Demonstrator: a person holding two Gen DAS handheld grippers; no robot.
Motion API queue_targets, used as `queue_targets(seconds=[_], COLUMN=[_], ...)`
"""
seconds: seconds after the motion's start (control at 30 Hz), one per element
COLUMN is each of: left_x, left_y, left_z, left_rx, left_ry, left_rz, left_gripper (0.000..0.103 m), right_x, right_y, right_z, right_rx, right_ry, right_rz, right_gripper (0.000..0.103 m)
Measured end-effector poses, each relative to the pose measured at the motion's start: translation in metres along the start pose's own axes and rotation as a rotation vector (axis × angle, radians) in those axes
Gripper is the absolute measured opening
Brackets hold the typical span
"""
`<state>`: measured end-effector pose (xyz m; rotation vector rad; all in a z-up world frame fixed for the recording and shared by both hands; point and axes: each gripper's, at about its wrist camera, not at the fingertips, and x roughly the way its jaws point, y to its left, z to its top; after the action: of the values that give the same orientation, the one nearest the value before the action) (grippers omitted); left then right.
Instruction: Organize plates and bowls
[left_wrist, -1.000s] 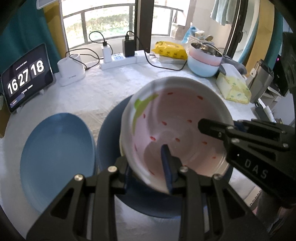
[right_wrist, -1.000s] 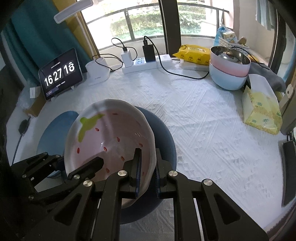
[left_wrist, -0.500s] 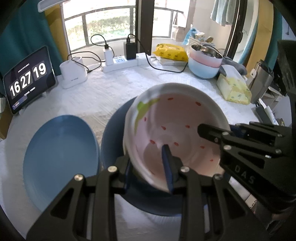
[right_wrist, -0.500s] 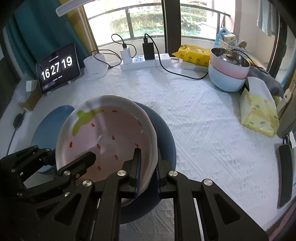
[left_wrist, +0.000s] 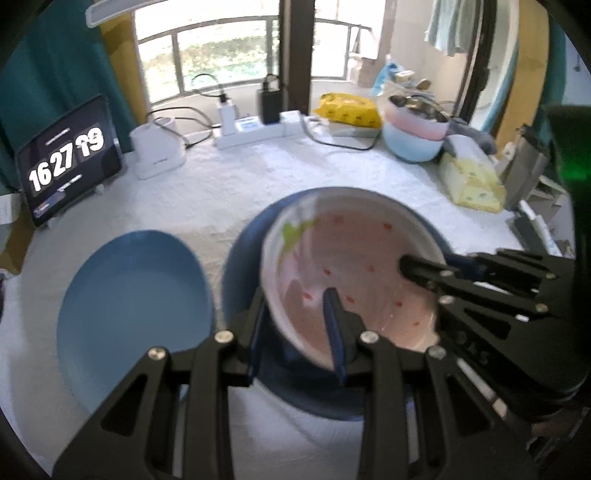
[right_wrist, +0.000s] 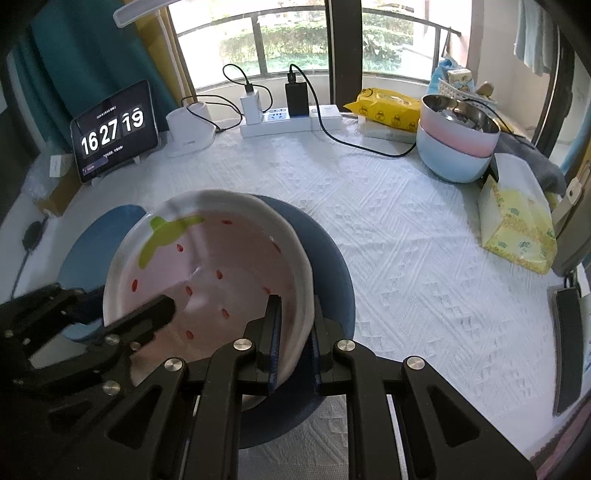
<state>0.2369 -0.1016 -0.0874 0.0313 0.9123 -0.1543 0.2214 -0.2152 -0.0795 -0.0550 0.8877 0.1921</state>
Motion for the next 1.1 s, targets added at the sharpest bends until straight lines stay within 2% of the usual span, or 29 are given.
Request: queue_targets(seconds=[0.67, 1.03, 1.07, 1.1], left_x=[-0.019, -0.033, -0.034, -0.036], left_y=[0.007, 0.026, 0.027, 0.028], left_z=[0.001, 0.005, 0.005, 0.004], left_rx=[0.006, -0.027, -0.023, -0.014], left_ry=[-0.068, -0.124, -0.137, -0.154], left_rz=[-0.002, 0.011, 0.010, 0.015], left_gripper=[0.033, 0.035, 0.035, 0.035], right_x=[-0.003, -0.037, -0.038, -0.040], right_y=[-0.001, -0.011, -0.012, -0.015], right_z=[-0.001, 0.005, 0.005, 0.004], right_rx=[0.022, 0.031, 0.031, 0.031], right_ry=[0.018, -0.065, -0.069, -0.078], right_rz=[0.017, -0.008, -0.008, -0.008], right_gripper=[0.015, 0.015, 0.016, 0.022])
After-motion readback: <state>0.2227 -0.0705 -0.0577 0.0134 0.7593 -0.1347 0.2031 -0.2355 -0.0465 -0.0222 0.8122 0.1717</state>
